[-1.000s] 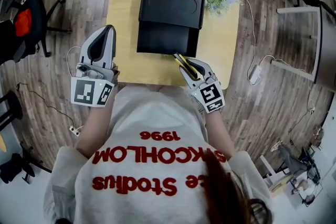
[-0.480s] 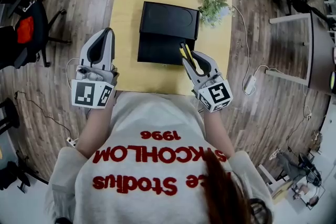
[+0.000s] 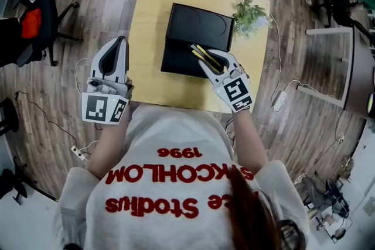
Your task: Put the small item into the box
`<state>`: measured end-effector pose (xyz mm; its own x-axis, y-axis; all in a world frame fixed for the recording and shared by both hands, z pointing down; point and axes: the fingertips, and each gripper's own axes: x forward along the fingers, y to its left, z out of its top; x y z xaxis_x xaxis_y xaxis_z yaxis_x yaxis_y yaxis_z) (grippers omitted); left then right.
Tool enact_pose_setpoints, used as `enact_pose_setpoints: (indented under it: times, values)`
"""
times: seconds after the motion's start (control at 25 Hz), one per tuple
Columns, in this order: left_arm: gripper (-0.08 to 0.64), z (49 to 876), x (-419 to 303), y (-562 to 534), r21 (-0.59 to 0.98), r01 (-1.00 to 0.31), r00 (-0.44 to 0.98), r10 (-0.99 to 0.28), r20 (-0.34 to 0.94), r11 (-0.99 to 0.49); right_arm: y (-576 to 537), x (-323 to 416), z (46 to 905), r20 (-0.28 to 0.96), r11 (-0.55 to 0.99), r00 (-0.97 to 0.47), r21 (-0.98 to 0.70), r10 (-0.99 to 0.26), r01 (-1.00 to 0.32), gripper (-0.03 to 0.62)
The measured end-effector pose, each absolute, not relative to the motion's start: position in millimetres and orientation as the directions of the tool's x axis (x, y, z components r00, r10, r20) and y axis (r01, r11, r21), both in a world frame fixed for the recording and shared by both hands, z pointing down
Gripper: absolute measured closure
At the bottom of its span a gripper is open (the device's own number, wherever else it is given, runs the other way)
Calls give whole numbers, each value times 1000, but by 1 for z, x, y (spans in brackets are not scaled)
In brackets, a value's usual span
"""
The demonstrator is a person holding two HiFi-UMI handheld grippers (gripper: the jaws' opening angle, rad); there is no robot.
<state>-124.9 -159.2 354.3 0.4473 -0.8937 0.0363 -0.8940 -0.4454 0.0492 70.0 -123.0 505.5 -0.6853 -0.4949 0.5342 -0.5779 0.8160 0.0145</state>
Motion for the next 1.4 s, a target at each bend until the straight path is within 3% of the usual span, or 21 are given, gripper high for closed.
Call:
enact_pose_setpoints:
  times: [0.44, 0.8, 0.96, 1.04, 1.16, 1.4]
  values:
    - [554, 380, -155, -157, 74, -928, 371, -922, 109, -364, -121, 40, 617, 820, 943, -540, 1, -192, -333, 479]
    - [554, 391, -170, -155, 86, -938, 345, -929, 134, -336, -120, 41, 645, 885, 942, -438, 2, -158, -335, 472]
    - [554, 390, -165, -157, 89, -931, 362, -923, 128, -353, -125, 37, 628, 847, 928, -492, 4, -201, -372, 459]
    - [554, 387, -162, -159, 87, -928, 371, -921, 119, -363, -129, 35, 607, 798, 911, -554, -14, -239, -413, 493]
    - [554, 380, -157, -163, 80, -922, 385, -917, 101, -379, -140, 37, 564, 673, 854, -657, -74, -339, -516, 564]
    - [554, 363, -145, -168, 54, -911, 412, -909, 56, -409, -159, 66, 474, 431, 733, -692, -96, -579, -673, 581]
